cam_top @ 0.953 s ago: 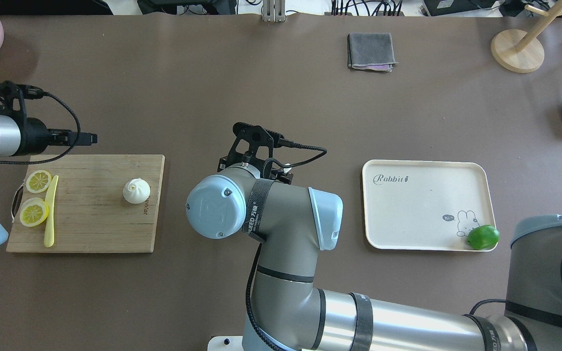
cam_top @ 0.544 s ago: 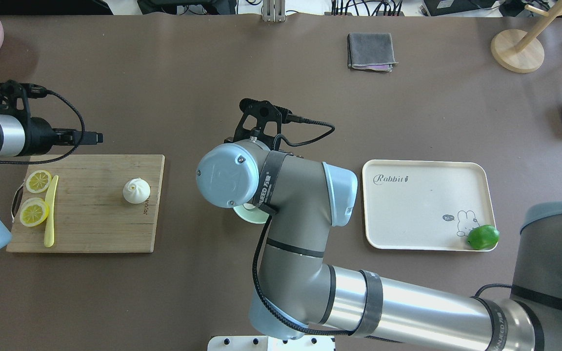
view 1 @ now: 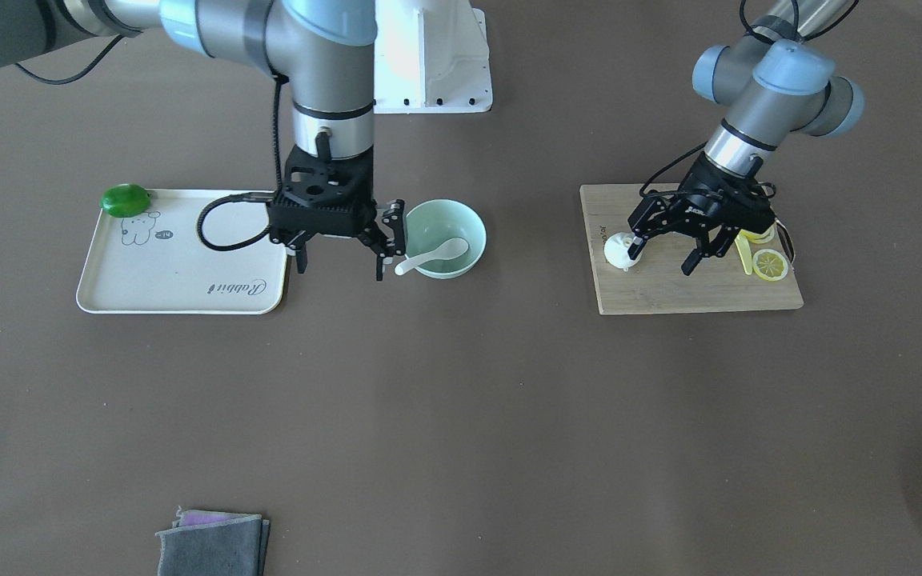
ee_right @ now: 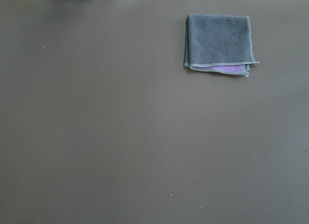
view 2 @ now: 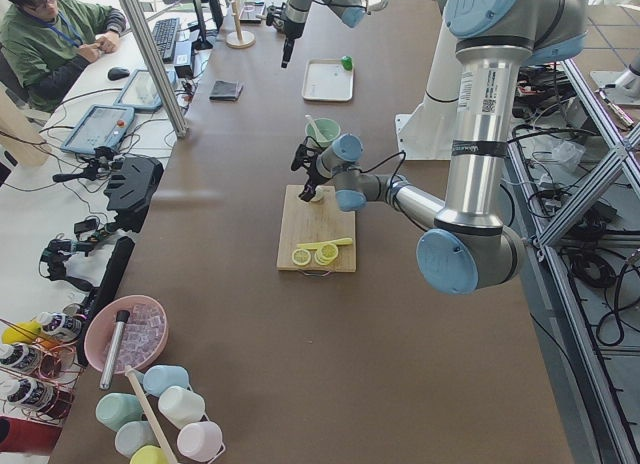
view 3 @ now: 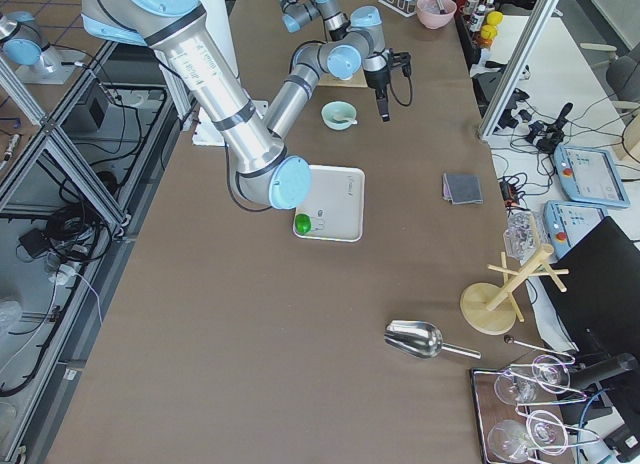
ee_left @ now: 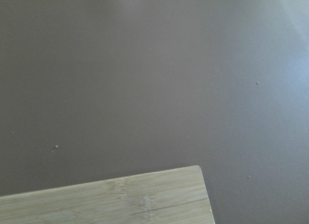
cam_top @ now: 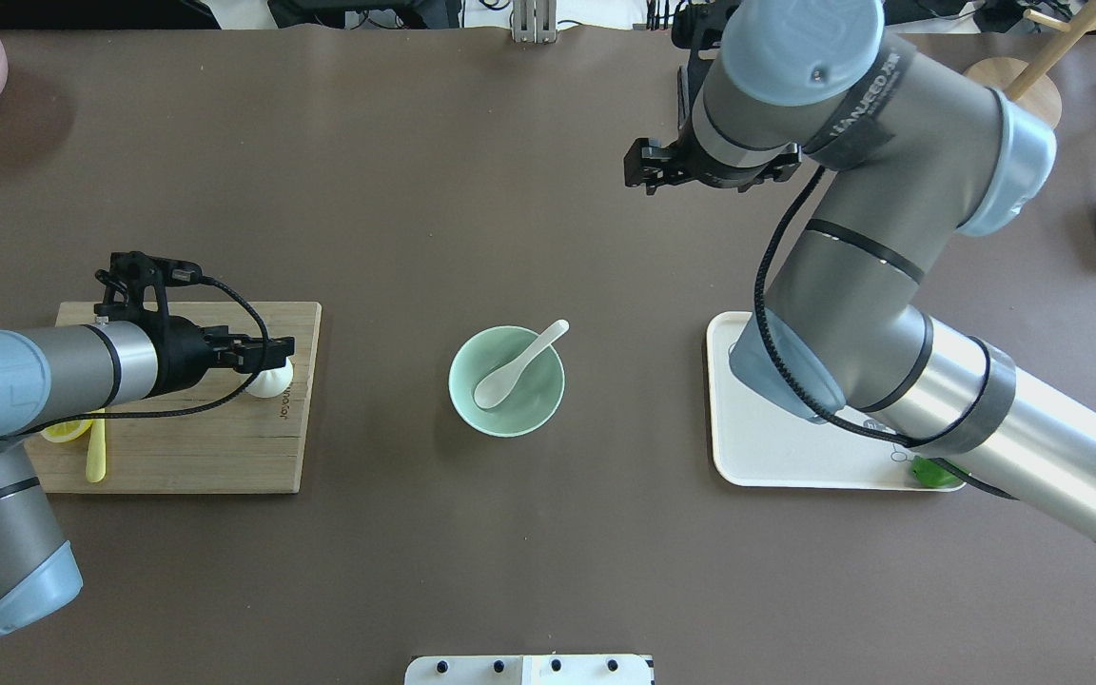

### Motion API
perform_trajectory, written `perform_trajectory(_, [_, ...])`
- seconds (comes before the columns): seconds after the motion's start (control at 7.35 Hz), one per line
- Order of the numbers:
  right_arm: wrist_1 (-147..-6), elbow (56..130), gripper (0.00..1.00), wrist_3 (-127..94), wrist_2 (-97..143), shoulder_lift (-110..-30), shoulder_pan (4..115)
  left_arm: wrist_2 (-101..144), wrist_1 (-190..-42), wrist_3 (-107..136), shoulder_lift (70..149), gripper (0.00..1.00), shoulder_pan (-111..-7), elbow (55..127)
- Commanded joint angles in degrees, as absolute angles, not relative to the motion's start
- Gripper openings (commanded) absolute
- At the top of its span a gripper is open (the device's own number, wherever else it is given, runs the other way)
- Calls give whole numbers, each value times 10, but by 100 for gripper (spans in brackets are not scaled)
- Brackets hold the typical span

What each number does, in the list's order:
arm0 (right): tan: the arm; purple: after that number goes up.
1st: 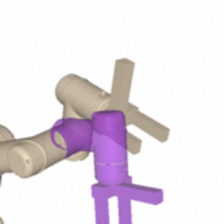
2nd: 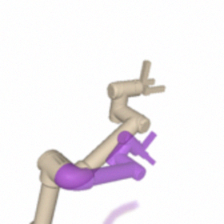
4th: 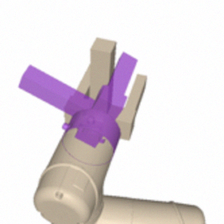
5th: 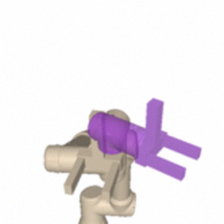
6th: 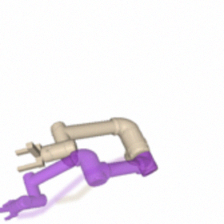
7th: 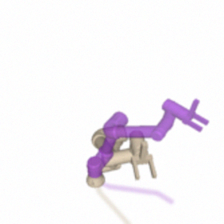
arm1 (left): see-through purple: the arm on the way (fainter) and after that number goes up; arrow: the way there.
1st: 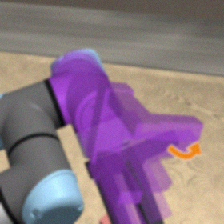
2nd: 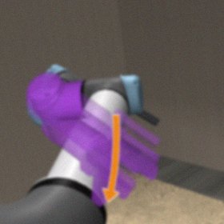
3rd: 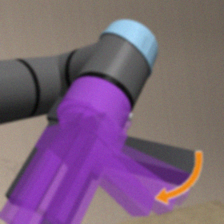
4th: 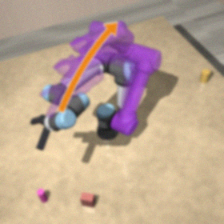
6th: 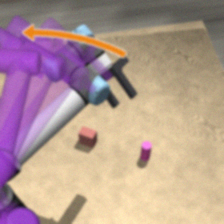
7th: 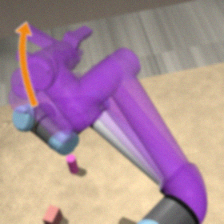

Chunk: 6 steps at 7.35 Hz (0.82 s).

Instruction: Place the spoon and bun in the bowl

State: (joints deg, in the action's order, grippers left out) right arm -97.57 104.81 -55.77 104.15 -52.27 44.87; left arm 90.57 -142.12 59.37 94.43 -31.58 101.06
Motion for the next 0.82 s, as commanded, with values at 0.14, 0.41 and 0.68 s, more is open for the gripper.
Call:
perform_trajectory(0.14, [-942,1057,100,-515,1071,-557,475,867,-1420,507,934,75,-301,1013])
perform_trajectory(0.41, [-942,1058,100,-520,1071,-562,475,848,-1420,507,935,59,-287,1010])
perform_trajectory(0.68, [-942,1058,100,-520,1067,-562,475,832,-1420,507,935,36,-270,1007])
